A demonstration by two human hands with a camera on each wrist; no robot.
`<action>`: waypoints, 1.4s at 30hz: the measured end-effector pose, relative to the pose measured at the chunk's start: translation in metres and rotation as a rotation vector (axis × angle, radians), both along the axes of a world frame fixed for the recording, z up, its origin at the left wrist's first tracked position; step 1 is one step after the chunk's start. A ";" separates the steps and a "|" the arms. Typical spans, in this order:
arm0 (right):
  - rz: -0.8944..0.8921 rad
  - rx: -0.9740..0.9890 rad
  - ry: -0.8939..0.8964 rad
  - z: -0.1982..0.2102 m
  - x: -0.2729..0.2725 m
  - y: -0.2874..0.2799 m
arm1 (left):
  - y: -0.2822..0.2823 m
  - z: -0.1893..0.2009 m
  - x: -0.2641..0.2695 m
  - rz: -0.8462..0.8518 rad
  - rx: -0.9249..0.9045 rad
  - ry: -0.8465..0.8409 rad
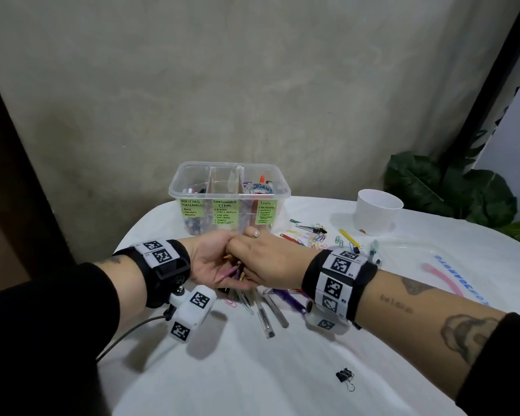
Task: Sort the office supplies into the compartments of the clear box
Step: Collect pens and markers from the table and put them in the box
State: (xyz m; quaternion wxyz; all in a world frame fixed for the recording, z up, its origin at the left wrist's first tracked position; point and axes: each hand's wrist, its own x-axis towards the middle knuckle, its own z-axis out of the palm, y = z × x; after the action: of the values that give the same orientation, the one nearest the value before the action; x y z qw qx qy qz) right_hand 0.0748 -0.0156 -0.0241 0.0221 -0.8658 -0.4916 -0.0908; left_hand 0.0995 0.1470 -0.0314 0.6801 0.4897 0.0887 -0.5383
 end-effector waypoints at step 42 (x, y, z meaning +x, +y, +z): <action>-0.934 0.170 0.615 0.000 0.032 0.005 | -0.001 -0.022 0.012 0.431 0.274 -0.245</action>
State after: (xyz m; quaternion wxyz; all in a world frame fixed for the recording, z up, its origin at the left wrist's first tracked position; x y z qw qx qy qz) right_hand 0.1072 -0.0110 -0.0236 0.1913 -0.9732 -0.0183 0.1265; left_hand 0.1117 0.1462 -0.0533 0.7118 0.6084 0.1801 -0.3012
